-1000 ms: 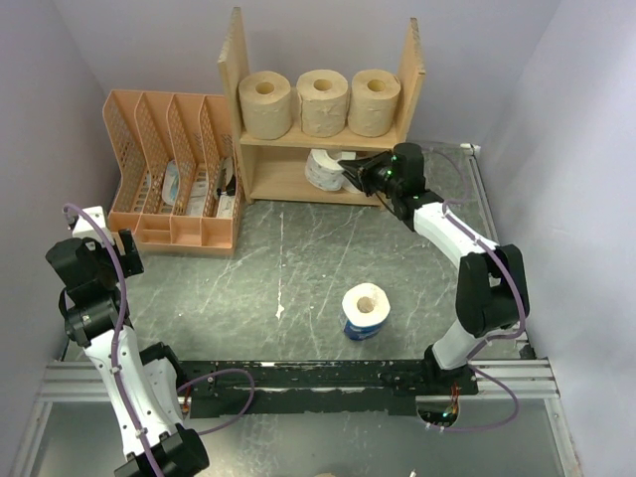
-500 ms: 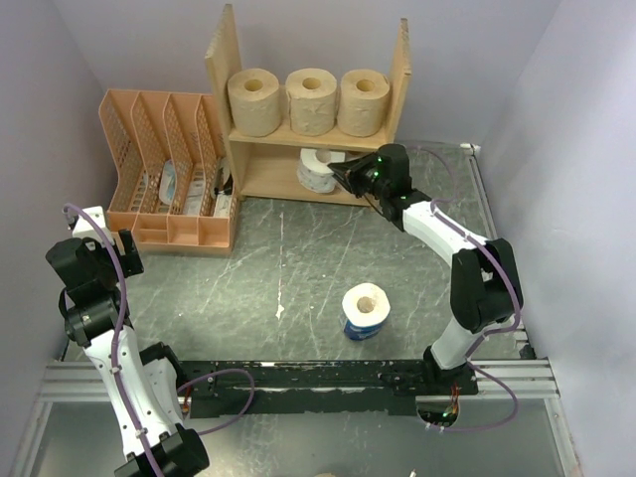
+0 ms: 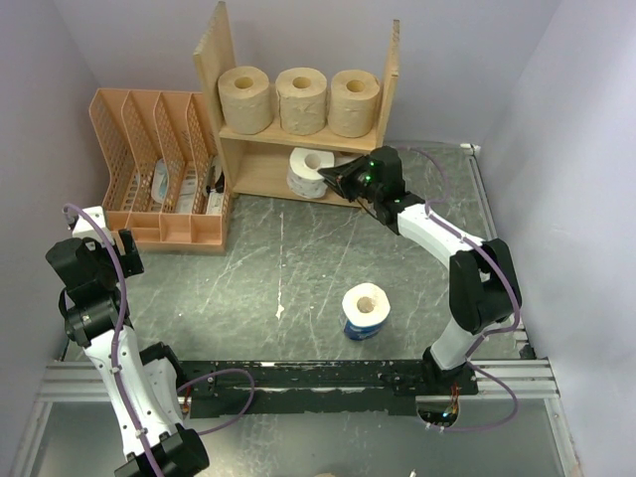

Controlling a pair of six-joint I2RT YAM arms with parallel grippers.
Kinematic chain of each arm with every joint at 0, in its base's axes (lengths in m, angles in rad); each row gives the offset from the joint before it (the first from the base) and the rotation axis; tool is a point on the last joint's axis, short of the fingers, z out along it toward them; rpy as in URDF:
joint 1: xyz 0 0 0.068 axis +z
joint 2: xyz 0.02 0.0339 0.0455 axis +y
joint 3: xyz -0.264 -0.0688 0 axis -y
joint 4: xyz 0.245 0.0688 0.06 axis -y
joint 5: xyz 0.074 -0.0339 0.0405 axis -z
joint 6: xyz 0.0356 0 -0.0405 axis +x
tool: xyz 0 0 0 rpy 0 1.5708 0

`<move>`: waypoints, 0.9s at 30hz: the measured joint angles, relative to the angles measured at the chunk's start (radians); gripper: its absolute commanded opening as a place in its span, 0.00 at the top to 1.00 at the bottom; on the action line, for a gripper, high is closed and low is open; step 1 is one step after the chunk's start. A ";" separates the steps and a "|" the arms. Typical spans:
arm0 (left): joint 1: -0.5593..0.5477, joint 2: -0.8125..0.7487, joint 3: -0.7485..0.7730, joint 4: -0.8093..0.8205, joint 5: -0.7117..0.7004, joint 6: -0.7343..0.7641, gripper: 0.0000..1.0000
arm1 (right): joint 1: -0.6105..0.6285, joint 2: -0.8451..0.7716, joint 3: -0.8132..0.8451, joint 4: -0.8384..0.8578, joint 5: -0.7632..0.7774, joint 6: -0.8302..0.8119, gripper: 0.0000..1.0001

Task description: Place and organize the paper towels onto the shelf

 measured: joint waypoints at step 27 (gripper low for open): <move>0.000 0.000 0.000 -0.005 0.006 0.000 0.09 | 0.103 -0.035 -0.040 -0.204 -0.150 -0.085 1.00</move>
